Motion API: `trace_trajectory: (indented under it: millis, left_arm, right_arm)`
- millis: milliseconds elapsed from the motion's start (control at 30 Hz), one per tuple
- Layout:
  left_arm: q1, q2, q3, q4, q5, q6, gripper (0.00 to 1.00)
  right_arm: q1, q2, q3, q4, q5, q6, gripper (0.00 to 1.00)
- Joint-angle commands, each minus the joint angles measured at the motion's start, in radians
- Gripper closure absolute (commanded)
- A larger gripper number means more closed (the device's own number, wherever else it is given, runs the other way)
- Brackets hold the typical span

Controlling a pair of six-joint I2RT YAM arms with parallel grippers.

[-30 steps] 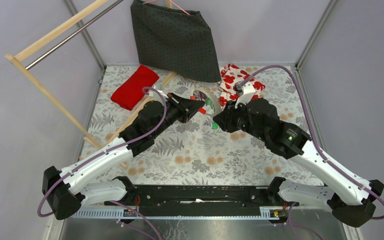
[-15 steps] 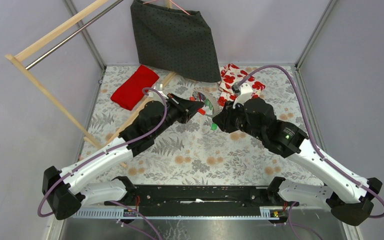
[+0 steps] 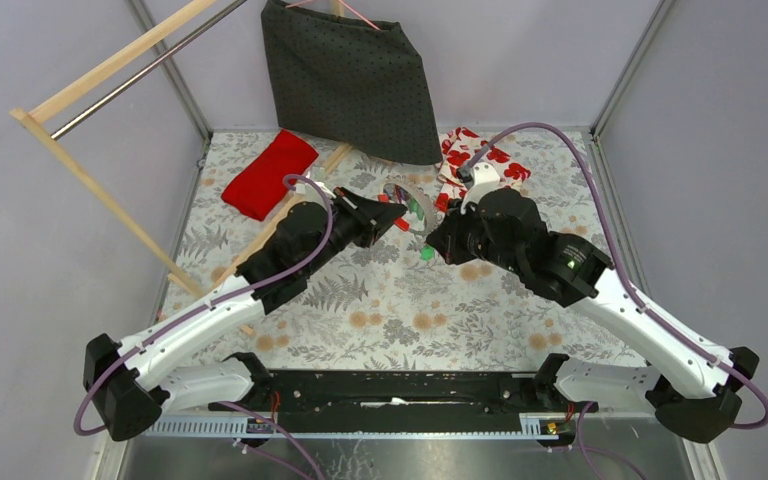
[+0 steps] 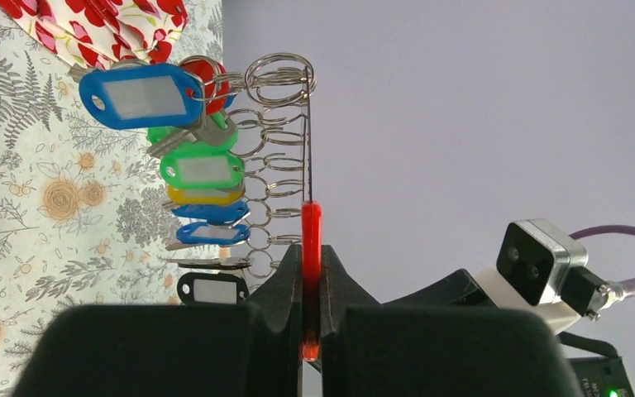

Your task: Remove the keys from the keyring

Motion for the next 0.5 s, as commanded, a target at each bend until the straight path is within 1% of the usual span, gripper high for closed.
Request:
trace_trajectory:
  millis: [0,100,333,467]
  left_arm:
    - [-0.004,-0.059,0.002,0.088,0.054,0.019,1.0]
    - [-0.002,-0.061,-0.02,0.109,0.083,0.057,1.0]
    - [-0.003,-0.058,-0.018,0.108,0.154,0.232,1.0]
    - [-0.004,-0.052,-0.011,0.099,0.193,0.33,1.0]
  right_arm:
    - [0.003,0.036,0.09,-0.111,-0.016,-0.005,0.99]
    - [0.003,0.049,0.115,-0.151,-0.071,-0.005,1.0]
    - [0.002,0.11,0.212,-0.285,-0.17,-0.036,1.0]
    - [0.002,0.152,0.276,-0.365,-0.199,-0.053,1.0]
